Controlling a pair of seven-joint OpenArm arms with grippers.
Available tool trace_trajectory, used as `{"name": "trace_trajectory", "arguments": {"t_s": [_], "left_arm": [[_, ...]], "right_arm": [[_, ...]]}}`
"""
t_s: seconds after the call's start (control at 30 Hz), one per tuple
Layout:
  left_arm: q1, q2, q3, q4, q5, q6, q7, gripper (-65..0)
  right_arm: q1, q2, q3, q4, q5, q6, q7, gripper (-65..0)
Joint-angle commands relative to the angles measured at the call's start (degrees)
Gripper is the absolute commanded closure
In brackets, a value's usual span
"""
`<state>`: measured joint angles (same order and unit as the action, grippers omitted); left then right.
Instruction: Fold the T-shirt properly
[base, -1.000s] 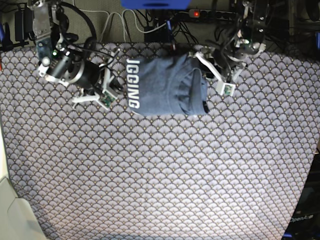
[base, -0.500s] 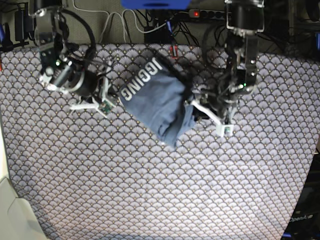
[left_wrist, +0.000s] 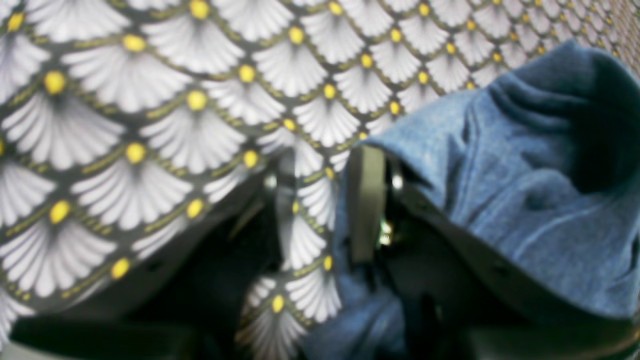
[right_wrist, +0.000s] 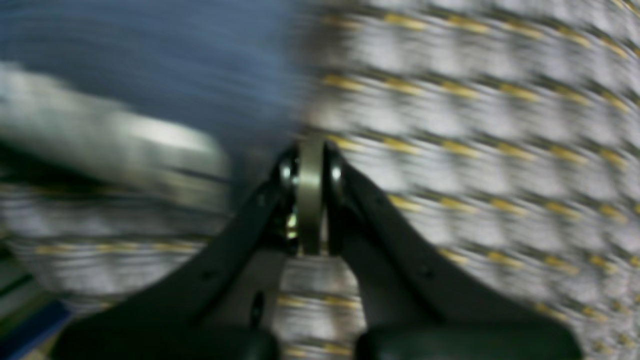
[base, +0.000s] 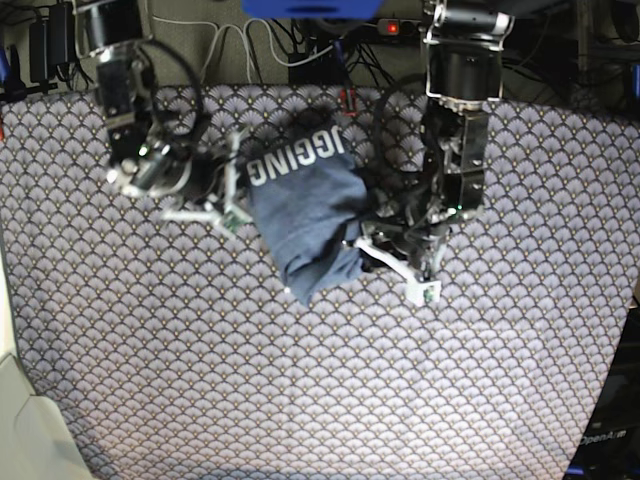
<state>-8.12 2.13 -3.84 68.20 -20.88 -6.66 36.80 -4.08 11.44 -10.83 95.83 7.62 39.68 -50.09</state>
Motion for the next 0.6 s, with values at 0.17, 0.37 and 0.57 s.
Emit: {"name": "trace_trajectory", "arguments": {"t_s": [0.17,0.37,0.57], "left_arm": [[-0.1,1.25,-0.08,-0.03,0.09,-0.25,2.19,-19.0],[0.25,0.99,-0.08,0.76,0.09,-0.25,2.63,-19.0],[6.05,-3.58,-0.34,13.07,0.01,-0.07,2.72,-19.0]], "right_arm": [[-4.23,-1.02,-2.84,5.22,0.87,0.32,0.99,0.0],[-4.32,-0.58,-2.49,4.52,0.78,0.32,0.99,0.0],[-4.32,3.02,1.99,4.87,0.78,0.32,0.99,0.0]]}}
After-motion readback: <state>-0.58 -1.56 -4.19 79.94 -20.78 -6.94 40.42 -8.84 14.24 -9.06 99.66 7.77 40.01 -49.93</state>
